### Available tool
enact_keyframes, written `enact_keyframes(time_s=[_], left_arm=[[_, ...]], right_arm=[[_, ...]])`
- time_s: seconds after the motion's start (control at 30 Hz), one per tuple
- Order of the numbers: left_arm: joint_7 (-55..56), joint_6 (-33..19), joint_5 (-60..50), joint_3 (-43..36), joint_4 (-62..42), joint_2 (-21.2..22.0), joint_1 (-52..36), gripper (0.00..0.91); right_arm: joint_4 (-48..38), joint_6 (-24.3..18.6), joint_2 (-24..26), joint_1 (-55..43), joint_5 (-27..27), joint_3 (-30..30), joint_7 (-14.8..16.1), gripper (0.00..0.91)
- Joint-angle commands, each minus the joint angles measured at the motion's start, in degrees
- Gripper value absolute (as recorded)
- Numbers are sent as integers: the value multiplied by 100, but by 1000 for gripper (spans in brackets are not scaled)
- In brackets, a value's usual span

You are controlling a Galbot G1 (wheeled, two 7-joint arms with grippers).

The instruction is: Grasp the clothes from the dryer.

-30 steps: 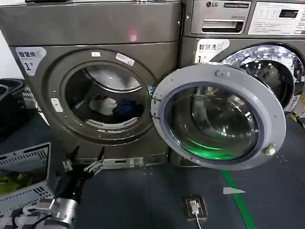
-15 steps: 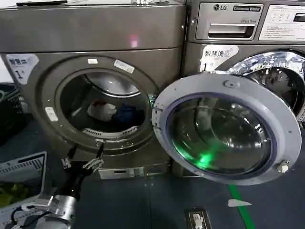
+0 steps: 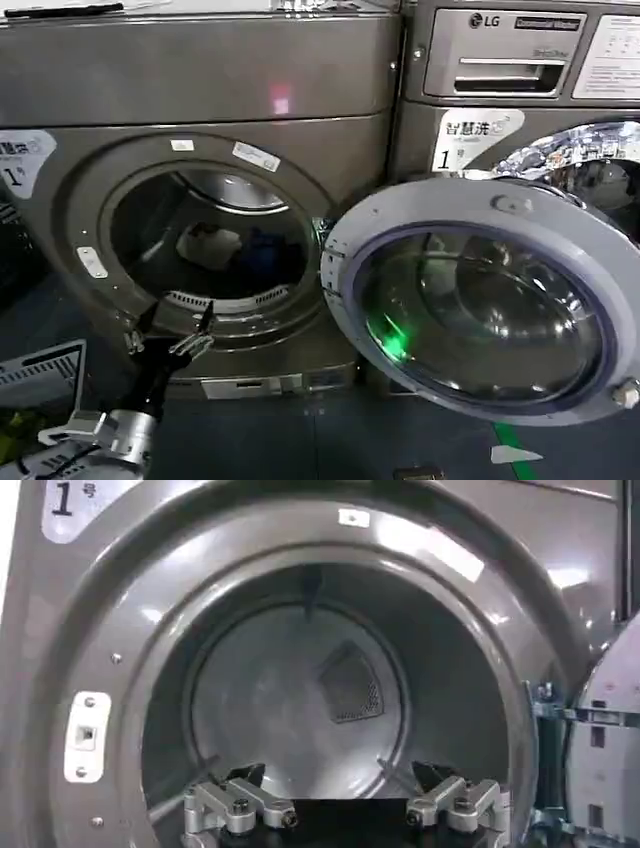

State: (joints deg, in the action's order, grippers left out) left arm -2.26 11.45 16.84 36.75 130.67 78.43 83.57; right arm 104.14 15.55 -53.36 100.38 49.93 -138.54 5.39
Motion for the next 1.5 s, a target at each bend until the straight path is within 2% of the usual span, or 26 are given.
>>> enact_keyframes(time_s=[0.03, 1.4, 1.5], left_arm=[[-1, -1, 1, 2, 2, -9, 7, 907], [-2, 22, 10, -2, -9, -12, -26, 907], [-6, 29, 33, -33, -49, -47, -106, 907]], right_arm=[[6, -1, -3, -3, 3, 4, -5, 907], [-15, -83, -33, -11, -11, 12, -22, 907], [-19, -76, -14, 11, -15, 4, -114, 907]])
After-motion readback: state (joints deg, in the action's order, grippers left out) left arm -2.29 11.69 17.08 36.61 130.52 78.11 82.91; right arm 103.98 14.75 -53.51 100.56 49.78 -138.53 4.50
